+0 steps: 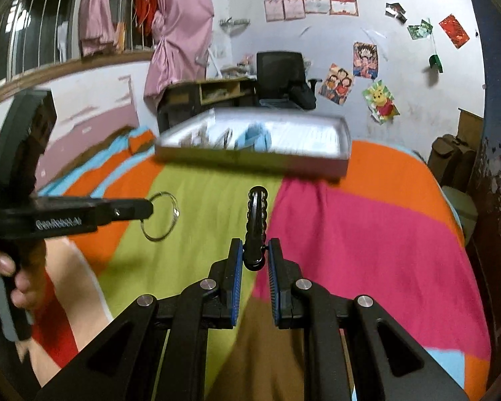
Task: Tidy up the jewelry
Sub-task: 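Carry the hoop rings and hair clip up over the tray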
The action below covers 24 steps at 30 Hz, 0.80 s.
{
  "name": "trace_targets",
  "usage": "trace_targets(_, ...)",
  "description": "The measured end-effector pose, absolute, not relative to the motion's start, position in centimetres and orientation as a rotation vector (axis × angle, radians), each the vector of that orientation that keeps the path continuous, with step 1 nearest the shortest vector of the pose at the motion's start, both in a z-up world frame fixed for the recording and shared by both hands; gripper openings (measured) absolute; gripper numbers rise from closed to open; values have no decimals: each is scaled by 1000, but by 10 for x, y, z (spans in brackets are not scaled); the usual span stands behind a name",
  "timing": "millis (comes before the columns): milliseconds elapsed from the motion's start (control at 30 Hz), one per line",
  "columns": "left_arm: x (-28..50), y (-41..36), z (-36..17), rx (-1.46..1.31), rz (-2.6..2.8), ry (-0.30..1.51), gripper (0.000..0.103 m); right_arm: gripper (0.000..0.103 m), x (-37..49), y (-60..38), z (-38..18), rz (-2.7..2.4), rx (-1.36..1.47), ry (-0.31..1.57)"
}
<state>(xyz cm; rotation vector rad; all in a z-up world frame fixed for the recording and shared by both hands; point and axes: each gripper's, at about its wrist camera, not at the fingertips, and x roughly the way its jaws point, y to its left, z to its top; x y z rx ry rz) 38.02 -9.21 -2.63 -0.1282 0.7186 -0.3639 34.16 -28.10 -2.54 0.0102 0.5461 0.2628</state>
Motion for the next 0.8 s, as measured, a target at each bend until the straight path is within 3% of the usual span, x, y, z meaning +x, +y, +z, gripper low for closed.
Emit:
trace_targets(333, 488, -59, 29, -215, -233, 638, 4, 13, 467, -281, 28, 249, 49, 570)
trace_targets(500, 536, -58, 24, -183, -184, 681, 4, 13, 531, -286, 11, 236, 121, 659)
trace_targets(800, 567, -71, 2, -129, -164, 730, 4, 13, 568, -278, -34, 228, 111, 731)
